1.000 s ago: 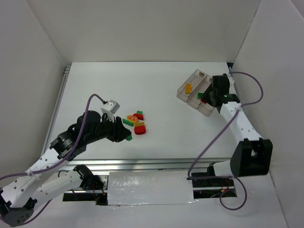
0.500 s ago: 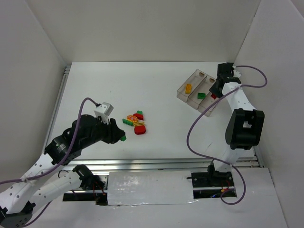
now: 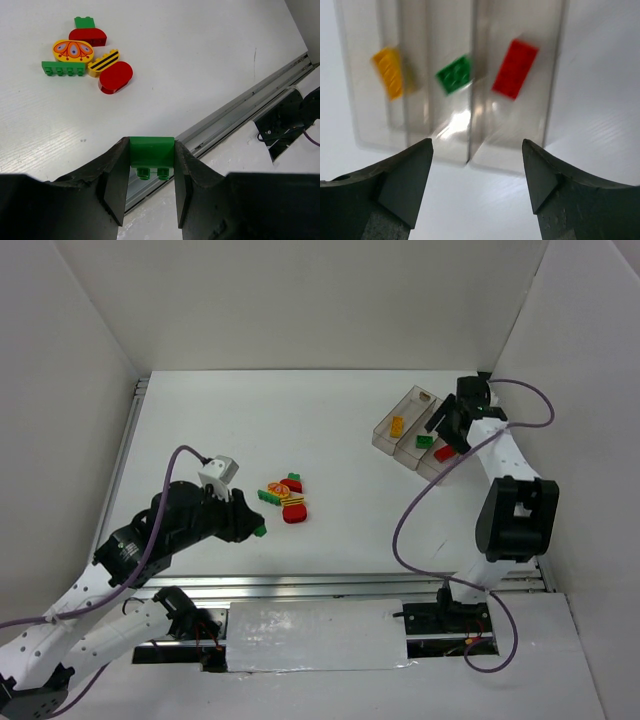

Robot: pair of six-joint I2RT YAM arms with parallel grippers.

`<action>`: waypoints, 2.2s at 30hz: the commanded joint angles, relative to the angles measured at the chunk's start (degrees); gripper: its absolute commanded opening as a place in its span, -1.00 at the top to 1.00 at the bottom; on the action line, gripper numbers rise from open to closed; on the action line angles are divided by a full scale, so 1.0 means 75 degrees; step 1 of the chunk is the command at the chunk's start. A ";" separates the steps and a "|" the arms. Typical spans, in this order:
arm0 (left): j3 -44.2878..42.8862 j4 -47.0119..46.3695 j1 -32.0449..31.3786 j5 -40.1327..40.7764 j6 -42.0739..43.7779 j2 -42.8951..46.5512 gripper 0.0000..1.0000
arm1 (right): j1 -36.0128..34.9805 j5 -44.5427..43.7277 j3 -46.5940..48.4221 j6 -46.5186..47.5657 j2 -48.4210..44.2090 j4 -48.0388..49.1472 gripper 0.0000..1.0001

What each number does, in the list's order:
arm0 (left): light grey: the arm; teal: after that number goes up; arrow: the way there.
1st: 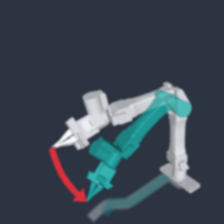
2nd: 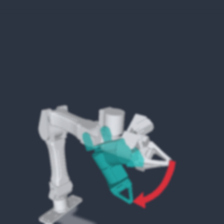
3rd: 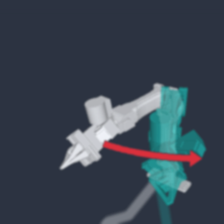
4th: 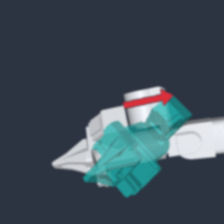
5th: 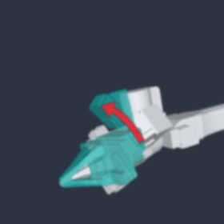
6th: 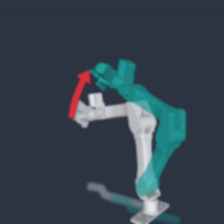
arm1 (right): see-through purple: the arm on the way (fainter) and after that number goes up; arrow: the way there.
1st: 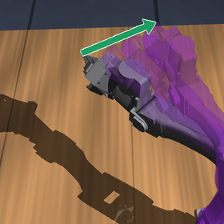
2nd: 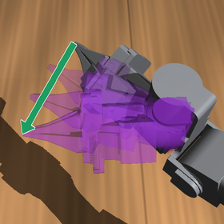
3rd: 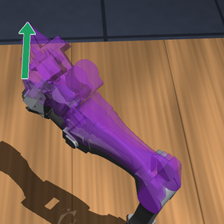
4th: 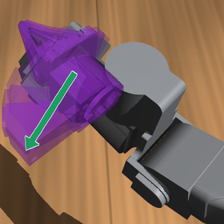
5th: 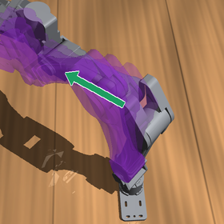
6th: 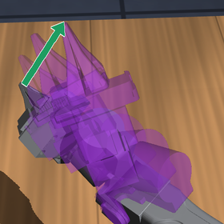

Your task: Sort the legos into containers by color

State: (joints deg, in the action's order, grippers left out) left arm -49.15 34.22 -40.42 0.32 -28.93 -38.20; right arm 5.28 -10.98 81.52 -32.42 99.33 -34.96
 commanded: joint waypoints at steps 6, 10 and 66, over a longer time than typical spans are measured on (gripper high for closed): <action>-0.0301 -0.1151 -0.0047 -0.0077 -0.0374 -0.1057 1.00 | -0.1206 0.2473 -0.2672 -0.0059 -0.4052 0.1333 -0.93; -0.0852 -0.2029 -0.0141 0.0297 -0.0093 -0.2694 1.00 | -0.1255 0.2367 -0.3368 -0.0177 -0.6206 0.1006 -0.99; -1.0839 -0.8207 -0.1196 0.1129 0.1185 -1.5158 -0.93 | -0.1231 0.3761 -0.3181 -0.0915 -1.1029 -0.1515 -0.99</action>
State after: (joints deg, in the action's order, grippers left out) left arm -131.02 -22.35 -49.71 8.29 -19.46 -153.71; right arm -4.08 15.77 57.74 -40.58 15.94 -46.83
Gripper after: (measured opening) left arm 0.858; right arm 0.996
